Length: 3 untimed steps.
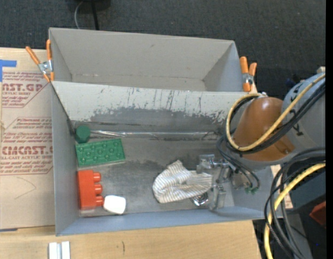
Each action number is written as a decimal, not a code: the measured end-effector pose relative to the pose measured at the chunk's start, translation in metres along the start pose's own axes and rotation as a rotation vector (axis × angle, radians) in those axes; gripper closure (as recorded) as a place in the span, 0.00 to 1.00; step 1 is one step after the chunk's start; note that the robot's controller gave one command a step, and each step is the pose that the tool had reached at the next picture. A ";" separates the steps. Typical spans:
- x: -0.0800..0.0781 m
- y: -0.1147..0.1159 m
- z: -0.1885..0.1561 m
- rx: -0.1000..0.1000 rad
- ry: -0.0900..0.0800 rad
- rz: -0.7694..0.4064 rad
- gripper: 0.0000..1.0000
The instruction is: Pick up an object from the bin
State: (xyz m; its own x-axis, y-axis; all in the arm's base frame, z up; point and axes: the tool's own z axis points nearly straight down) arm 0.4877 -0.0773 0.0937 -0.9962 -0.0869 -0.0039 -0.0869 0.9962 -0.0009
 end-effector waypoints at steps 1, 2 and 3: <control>-0.002 0.018 0.018 0.000 -0.001 -0.009 0.00; -0.010 0.085 0.024 -0.001 -0.001 0.163 1.00; -0.010 0.085 0.024 -0.001 -0.001 0.162 1.00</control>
Offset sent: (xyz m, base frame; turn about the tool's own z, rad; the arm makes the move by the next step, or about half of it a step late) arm 0.0023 0.0843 -0.0237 0.1639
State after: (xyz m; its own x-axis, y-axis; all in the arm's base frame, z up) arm 0.4904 0.0083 0.0700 -0.9971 0.0753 -0.0051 0.0753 0.9972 0.0006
